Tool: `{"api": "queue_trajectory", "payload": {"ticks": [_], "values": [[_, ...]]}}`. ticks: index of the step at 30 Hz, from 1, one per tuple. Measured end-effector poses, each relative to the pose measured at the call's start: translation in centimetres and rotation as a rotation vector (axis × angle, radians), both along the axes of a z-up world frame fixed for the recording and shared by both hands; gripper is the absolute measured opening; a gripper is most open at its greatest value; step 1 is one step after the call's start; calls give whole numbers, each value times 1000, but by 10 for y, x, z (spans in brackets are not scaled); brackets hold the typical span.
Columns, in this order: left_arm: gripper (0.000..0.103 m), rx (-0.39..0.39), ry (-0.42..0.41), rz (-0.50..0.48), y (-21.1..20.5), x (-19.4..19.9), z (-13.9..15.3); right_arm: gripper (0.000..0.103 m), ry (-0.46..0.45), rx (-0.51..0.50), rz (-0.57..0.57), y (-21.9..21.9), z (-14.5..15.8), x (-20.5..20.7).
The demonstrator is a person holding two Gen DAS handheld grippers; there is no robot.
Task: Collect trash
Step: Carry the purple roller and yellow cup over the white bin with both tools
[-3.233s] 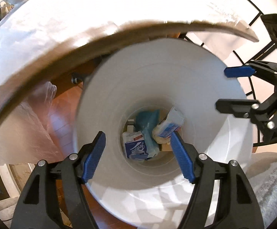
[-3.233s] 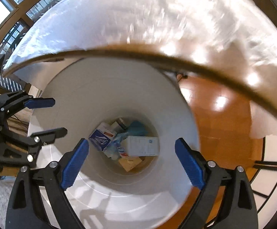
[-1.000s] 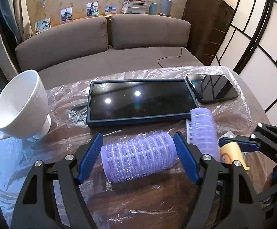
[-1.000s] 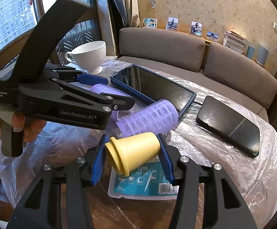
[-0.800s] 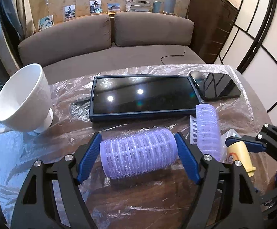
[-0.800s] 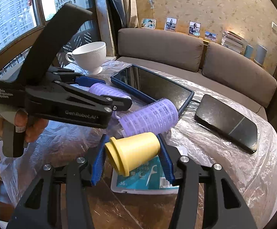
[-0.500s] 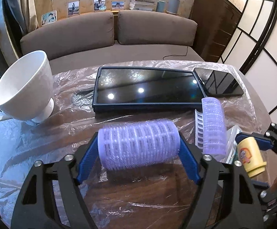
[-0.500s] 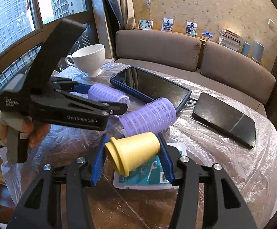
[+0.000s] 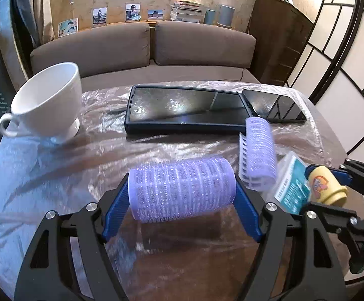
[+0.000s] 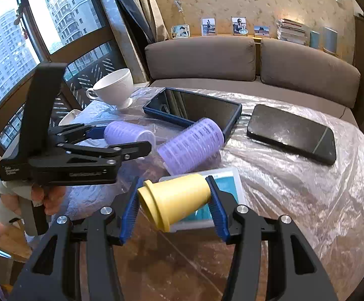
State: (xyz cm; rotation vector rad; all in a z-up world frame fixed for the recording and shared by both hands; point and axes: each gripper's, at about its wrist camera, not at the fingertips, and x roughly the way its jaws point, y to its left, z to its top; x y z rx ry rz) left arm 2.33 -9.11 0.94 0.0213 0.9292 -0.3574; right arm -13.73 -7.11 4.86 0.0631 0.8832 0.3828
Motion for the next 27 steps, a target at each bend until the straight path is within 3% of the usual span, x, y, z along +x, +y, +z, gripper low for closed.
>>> {"api": "queue_trajectory", "payload": {"ticks": [27], "values": [[77, -71, 61, 32, 7, -103, 2, 50, 93, 56, -33, -2, -10, -73]]}}
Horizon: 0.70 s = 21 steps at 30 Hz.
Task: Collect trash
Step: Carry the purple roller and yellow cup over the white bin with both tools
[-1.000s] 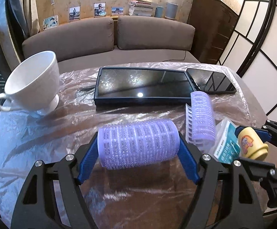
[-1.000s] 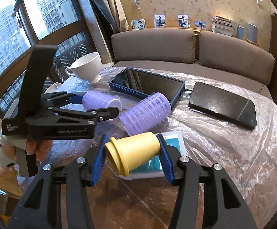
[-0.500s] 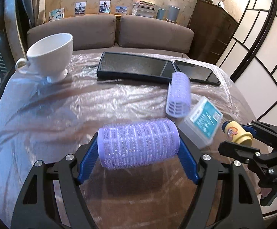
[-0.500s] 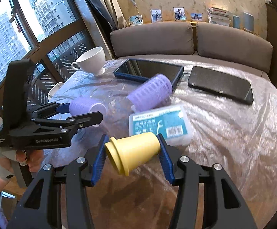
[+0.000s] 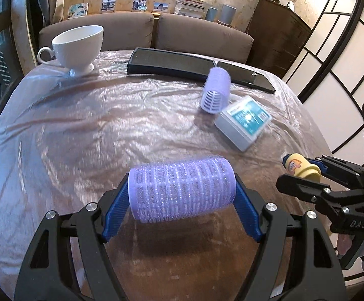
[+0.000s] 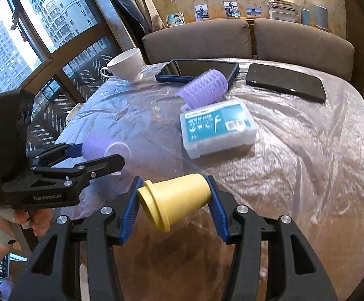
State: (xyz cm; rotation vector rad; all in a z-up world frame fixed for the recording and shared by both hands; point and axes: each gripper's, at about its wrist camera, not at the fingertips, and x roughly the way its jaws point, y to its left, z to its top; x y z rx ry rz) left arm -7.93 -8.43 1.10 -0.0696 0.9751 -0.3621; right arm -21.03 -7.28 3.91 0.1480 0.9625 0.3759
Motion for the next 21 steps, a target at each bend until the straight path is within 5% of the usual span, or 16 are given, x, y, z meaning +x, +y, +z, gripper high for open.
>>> {"api": "queue_trajectory", "payload": {"ticks": [21], "values": [[77, 2, 24, -31, 8, -71, 3, 50, 51, 40, -32, -5, 3, -60]]}}
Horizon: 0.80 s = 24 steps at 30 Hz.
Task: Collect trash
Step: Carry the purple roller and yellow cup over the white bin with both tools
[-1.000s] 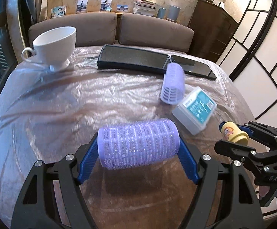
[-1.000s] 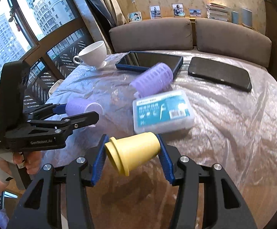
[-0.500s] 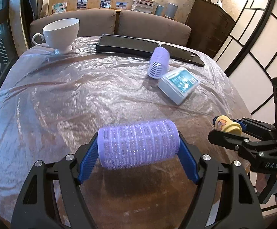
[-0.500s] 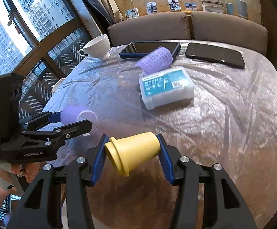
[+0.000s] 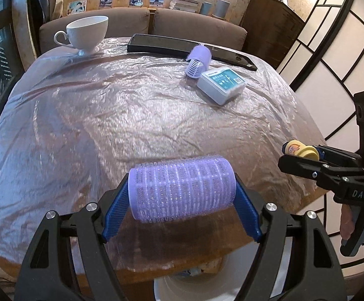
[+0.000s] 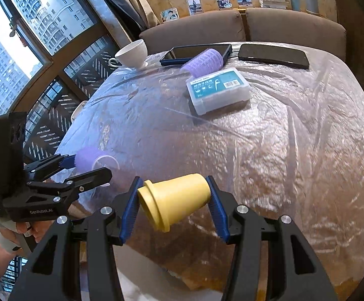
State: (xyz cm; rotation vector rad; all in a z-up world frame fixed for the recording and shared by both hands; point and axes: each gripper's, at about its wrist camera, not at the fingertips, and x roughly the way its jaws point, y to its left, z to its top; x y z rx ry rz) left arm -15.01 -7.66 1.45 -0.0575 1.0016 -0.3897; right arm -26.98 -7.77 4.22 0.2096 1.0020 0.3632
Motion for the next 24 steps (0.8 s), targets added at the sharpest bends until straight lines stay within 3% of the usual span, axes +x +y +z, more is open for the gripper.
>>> {"api": "queue_trajectory", "payload": {"ticks": [24], "values": [[77, -23, 15, -108, -7, -63, 10, 50, 50, -8, 48, 10, 1, -62]]}}
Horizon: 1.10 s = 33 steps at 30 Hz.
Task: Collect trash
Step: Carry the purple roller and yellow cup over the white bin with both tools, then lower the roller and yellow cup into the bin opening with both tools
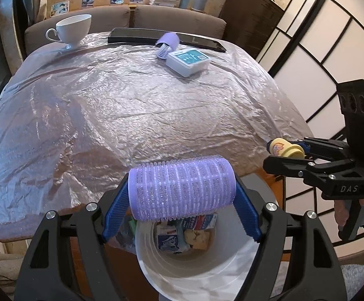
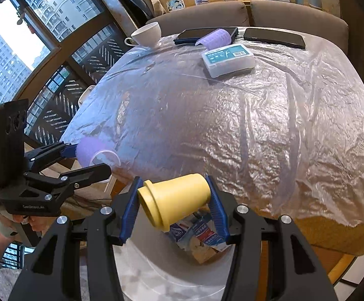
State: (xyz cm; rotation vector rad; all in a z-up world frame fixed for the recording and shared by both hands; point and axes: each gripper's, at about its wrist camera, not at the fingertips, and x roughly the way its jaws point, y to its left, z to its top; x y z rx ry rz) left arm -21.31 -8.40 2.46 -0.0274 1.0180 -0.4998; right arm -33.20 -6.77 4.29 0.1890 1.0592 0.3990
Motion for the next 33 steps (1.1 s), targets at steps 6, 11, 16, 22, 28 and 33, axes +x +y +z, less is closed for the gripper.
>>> {"api": "queue_trajectory", "payload": {"ticks": [6, 11, 16, 22, 28, 33], "values": [[77, 4, 13, -35, -2, -14, 0, 50, 14, -15, 19, 2, -2, -14], [77, 14, 23, -55, -4, -24, -3, 50, 34, -32, 35, 5, -8, -22], [77, 52, 22, -89, -12, -35, -9, 50, 40, -80, 63, 11, -15, -30], [77, 111, 23, -139, -23, -46, -22, 50, 52, -124, 85, 15, -26, -39], [77, 164, 41, -167, -31, -52, -39, 50, 70, -157, 101, 18, -38, -47], [77, 192, 55, -176, -35, -56, -51, 50, 91, -185, 110, 18, -52, -51]]}}
